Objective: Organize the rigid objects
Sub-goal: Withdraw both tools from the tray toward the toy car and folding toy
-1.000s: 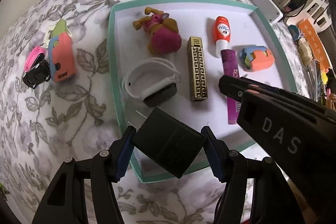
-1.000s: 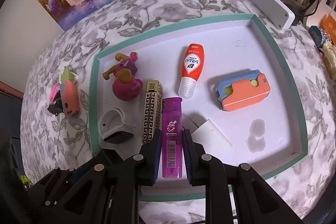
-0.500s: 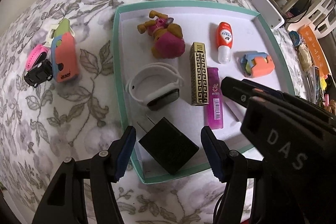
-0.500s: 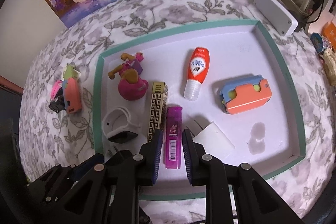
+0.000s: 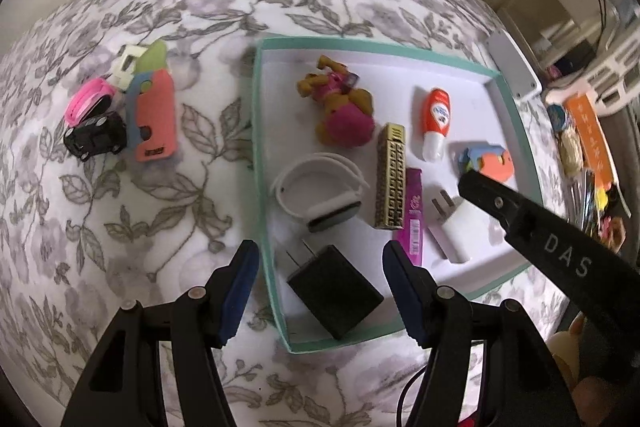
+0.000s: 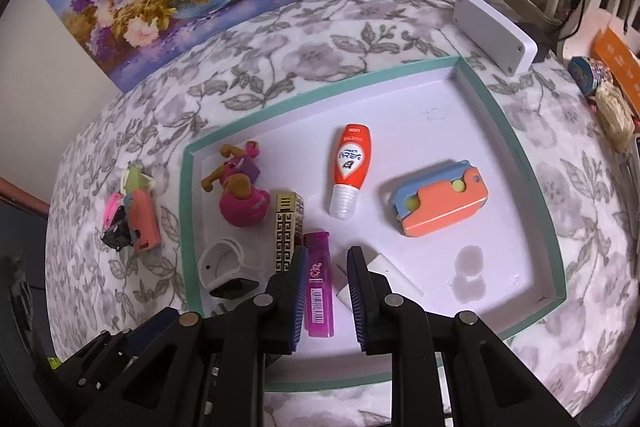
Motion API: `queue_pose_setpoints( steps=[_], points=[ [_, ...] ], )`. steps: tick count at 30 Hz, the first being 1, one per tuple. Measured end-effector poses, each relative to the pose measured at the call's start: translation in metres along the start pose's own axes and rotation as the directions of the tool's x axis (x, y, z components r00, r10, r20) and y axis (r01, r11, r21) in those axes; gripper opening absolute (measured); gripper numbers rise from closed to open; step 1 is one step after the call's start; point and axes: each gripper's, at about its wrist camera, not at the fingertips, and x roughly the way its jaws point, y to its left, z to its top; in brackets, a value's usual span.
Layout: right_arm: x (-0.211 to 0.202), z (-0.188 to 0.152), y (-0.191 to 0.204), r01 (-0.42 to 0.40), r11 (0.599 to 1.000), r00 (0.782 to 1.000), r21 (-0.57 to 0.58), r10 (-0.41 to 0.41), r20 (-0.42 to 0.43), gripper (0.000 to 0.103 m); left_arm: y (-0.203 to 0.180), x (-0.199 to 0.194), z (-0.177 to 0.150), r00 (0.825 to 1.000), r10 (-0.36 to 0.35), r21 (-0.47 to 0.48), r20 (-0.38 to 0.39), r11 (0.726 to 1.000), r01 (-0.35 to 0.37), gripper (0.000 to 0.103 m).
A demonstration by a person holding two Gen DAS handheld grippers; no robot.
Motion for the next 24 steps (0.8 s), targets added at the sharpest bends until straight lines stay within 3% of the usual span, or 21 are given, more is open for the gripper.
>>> queue_pose_setpoints(
  steps=[5,9,21,24],
  points=[
    [0.001,-0.001,0.001,0.0,1.0,1.0,-0.004,0.0,-0.001,0.023,0.016,-0.001,0.008,1.0,0.002,-0.085,0.02,0.996,0.0,0.066],
    [0.004,-0.002,0.005,0.009,1.0,1.0,-0.018,-0.009,-0.013,0.023,0.034,-0.009,0.012,0.997,0.057,-0.138,0.053,0.989,-0.049,0.066],
    [0.008,-0.004,0.026,0.026,0.995,0.999,-0.091,-0.028,-0.016,0.024,0.089,-0.019,0.02,0.991,0.111,-0.3,0.068,0.95,-0.086,0.07],
    [0.006,-0.004,0.031,0.025,0.994,1.0,-0.106,-0.026,-0.009,0.033,0.094,-0.02,0.021,0.99,0.128,-0.314,0.066,0.944,-0.101,0.07]
  ],
)
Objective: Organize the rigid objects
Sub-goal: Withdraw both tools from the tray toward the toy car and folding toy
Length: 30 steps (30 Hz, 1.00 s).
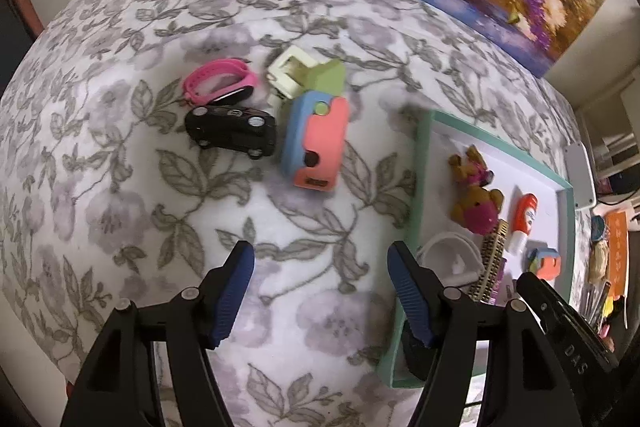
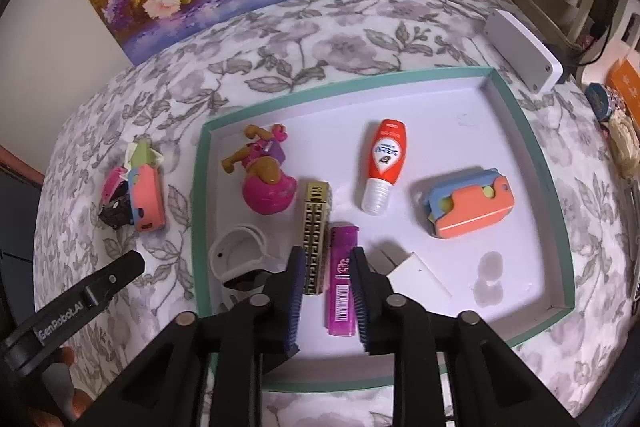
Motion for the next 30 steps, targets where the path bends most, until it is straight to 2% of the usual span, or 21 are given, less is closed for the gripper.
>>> queue_pose_setpoints(
  steps=[1,3,4,6,13,15,19,20,30],
  points=[
    [0.0,0.0,0.002,0.001,1.0,1.0,-0.005,-0.001,0.001,0.036,0.001,0.0,0.0,1.0,0.005,-0.003,0.002,1.0,-0.005,0.071],
    [0.0,-0.001,0.005,0.008,1.0,1.0,-0.017,-0.008,0.004,0.051,0.002,0.0,0.0,1.0,0.014,-0.005,0.005,1.0,-0.014,0.072],
    [0.0,-0.001,0.006,0.012,1.0,1.0,-0.021,-0.011,0.004,0.054,0.003,0.0,0.001,1.0,0.021,-0.004,0.007,1.0,-0.021,0.074],
    [0.001,-0.001,0.009,0.021,0.999,1.0,-0.03,-0.021,0.007,0.057,0.003,0.0,0.001,0.999,0.034,-0.001,0.01,0.999,-0.034,0.088],
    [0.008,-0.001,0.01,0.031,0.999,0.999,-0.034,-0.031,-0.014,0.075,0.004,0.002,0.001,0.996,0.079,0.006,0.028,0.997,-0.079,0.089],
    [0.011,-0.002,0.009,0.039,0.999,0.999,-0.034,-0.04,-0.021,0.084,0.005,0.003,0.001,0.996,0.088,0.003,0.029,0.996,-0.089,0.091],
    [0.013,-0.002,0.008,0.049,0.998,0.998,-0.037,-0.05,-0.024,0.095,0.009,0.004,0.001,0.994,0.099,-0.014,0.037,0.995,-0.098,0.092],
    [0.013,-0.002,0.008,0.048,0.998,0.999,-0.035,-0.049,-0.021,0.101,0.01,0.003,0.001,0.994,0.103,-0.018,0.041,0.995,-0.103,0.092],
    [0.006,0.0,0.003,0.024,1.0,1.0,0.0,-0.024,0.02,0.103,0.028,-0.009,0.009,0.974,0.194,-0.055,0.118,0.981,-0.188,0.092]
  ],
)
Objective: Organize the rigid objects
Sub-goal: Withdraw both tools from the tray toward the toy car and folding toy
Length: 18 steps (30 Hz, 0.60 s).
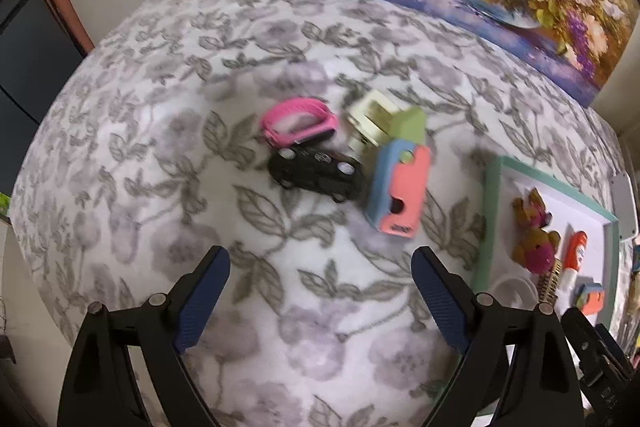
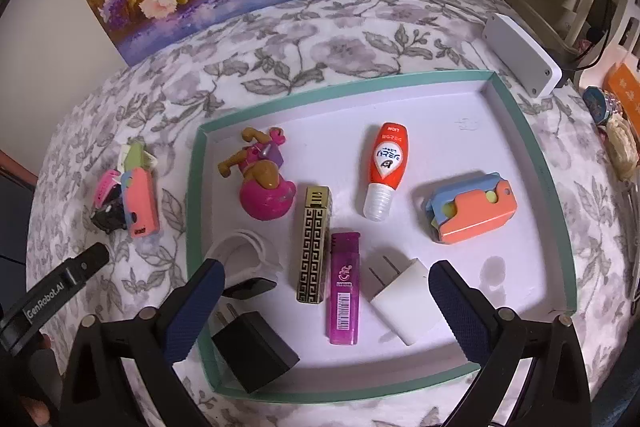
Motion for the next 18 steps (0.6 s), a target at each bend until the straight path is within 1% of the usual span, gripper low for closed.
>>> queue_pose_setpoints(
  steps=[6,9,12,18],
  points=[
    [-0.002,-0.002,0.014,-0.01,0.999,1.0,-0.041,0.01,0.014,0.103,0.02,-0.004,0.011,0.999,0.034,-0.024,0.038,0.999,-0.033,0.092],
    [-0.004,-0.003,0.025,-0.041,0.997,0.999,-0.059,0.043,0.021,0.103,0.03,-0.006,0.016,0.999,0.022,-0.041,0.04,0.999,-0.021,0.092],
    [-0.009,-0.002,0.039,-0.084,0.992,0.995,-0.089,0.088,0.039,0.103,0.043,-0.007,0.024,0.999,0.025,-0.065,0.042,0.998,-0.022,0.092],
    [-0.009,-0.001,0.072,-0.095,0.982,0.992,-0.164,0.107,0.061,0.103,0.07,0.0,0.032,1.0,0.01,-0.133,0.03,0.991,-0.006,0.092]
  ],
)
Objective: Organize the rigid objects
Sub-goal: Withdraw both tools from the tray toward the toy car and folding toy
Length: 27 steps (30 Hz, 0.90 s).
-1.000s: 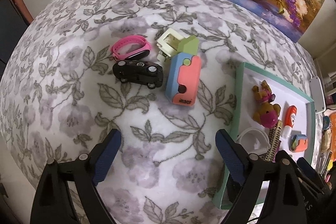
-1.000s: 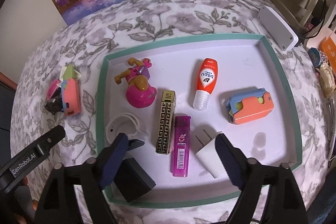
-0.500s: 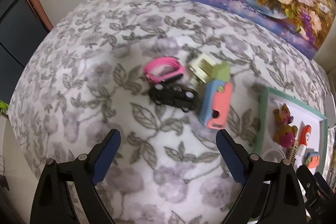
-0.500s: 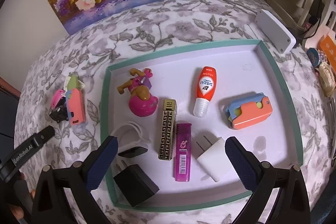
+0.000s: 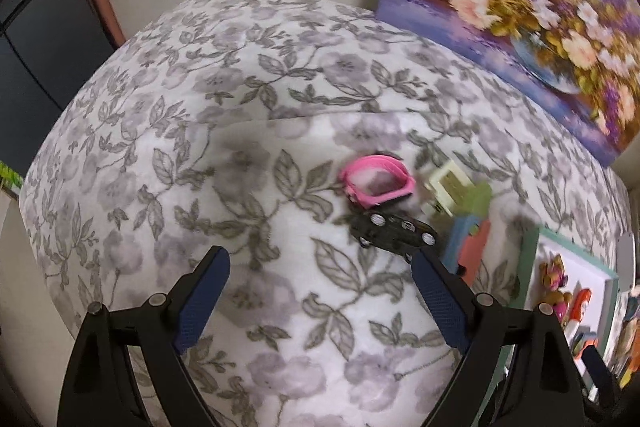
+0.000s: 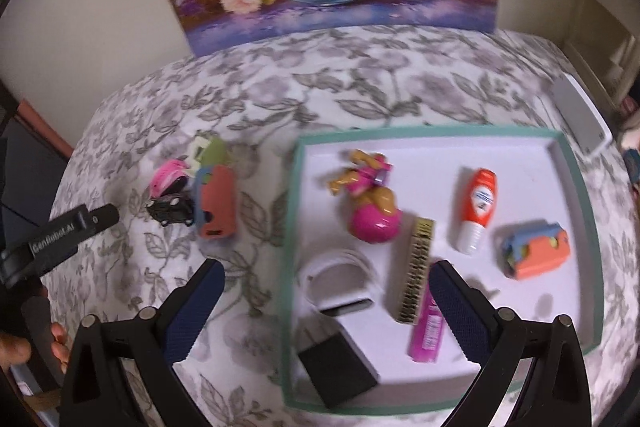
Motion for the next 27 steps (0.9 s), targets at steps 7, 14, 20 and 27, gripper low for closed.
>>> queue_pose_setpoints(
  steps=[7,14,20,27],
  points=[
    [0.018,0.009,0.029,-0.028,0.999,1.0,-0.031,0.028,-0.008,0.103,0.018,0.021,0.009,0.999,-0.021,-0.064,-0.045,0.998,0.018,0.092],
    [0.039,0.019,0.06,-0.038,0.995,0.999,-0.087,0.036,-0.016,0.103,0.019,0.04,0.017,0.997,-0.021,-0.102,-0.077,0.995,0.013,0.092],
    [0.059,0.025,0.073,-0.039,0.993,0.999,-0.112,0.035,-0.04,0.103,0.021,0.054,0.022,0.995,-0.014,-0.147,-0.095,0.989,0.0,0.092],
    [0.073,0.039,0.089,-0.073,0.99,0.997,-0.123,0.071,-0.025,0.102,0.023,0.063,0.035,0.996,-0.009,-0.174,-0.087,0.985,-0.007,0.092]
  ],
)
